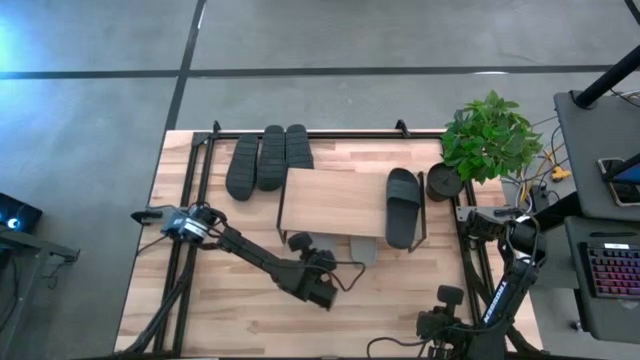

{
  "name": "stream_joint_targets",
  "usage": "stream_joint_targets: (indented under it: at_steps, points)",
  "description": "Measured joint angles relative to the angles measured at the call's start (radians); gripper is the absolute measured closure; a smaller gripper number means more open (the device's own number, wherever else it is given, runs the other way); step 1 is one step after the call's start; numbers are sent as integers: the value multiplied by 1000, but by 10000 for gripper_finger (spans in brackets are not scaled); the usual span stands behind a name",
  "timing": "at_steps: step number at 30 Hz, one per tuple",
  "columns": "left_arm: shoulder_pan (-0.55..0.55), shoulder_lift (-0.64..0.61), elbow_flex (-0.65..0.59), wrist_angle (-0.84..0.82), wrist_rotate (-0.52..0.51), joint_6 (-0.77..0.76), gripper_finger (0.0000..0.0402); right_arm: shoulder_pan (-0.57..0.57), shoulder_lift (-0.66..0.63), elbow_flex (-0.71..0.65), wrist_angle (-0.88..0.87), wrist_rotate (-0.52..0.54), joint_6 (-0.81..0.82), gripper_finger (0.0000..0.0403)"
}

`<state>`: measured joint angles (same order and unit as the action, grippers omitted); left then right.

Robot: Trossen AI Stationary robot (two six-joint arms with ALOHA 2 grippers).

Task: Pick and place slides into the shelf
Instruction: Adjust the gray slipper under the shelf

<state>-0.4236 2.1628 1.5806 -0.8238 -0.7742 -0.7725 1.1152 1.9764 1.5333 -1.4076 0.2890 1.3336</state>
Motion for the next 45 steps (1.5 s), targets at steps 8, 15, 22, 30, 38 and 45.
stream_joint_targets:
  at_steps: [8, 15, 22, 30, 38, 45]
  points:
    - [-17, -26, 96, 4, -46, 125, 402, 0, 0, 0, -1, 0, -3, 394]
    - [-61, -30, 149, 10, 73, 82, 402, 0, 0, 0, -4, 0, -10, 394]
    - [-110, -30, 138, 15, 137, 41, 402, 0, 0, 0, -6, 0, -10, 394]
    - [-94, -24, 74, 41, 168, -8, 402, 0, 0, 0, -15, 0, -10, 394]
    - [-47, -23, -8, 106, 195, -34, 402, 0, 0, 0, -30, 0, -10, 394]
    - [-6, -23, -37, 125, 194, -26, 402, -1, 0, 0, -32, 0, -25, 394]
